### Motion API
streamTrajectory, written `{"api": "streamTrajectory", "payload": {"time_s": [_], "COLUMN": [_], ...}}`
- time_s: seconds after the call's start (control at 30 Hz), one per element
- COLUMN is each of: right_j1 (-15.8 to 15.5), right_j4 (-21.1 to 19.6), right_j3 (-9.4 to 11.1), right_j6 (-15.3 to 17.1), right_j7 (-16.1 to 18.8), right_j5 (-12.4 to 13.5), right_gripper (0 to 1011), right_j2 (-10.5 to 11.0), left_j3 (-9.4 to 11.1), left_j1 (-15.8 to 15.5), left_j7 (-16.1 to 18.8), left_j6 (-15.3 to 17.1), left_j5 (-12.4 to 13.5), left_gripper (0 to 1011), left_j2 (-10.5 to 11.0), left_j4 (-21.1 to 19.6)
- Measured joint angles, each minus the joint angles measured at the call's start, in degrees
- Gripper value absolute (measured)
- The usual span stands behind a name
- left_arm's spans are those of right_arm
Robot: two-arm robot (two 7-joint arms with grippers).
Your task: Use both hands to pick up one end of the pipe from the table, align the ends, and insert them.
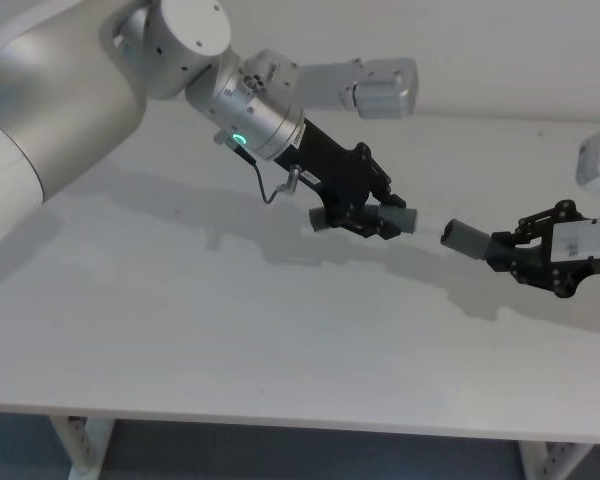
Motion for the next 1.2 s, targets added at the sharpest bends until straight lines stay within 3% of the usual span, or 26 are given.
{"api": "streamTrajectory", "payload": {"time_s": [0.7,1.2], "right_j1": [1.5,1.9], "right_j4": [0.9,0.8], "right_j3": [-1.1,-1.9], "right_j6": [0.0,-2.0], "right_j7": [0.3,1.1], "right_j5": [0.6,0.9], "right_gripper": [270,270], "right_j2": [-0.5,0.2], "left_j3": [0.0,0.0], "left_j1": [-0.8,-1.3], "left_j7": [-1.6,-2.5], "left_j6": [-0.9,-1.5], "left_j5": [0.2,0.6], "left_gripper": [343,343], "left_j2": [-1.5,-2.5], "left_j4": [3.0,4.8]}}
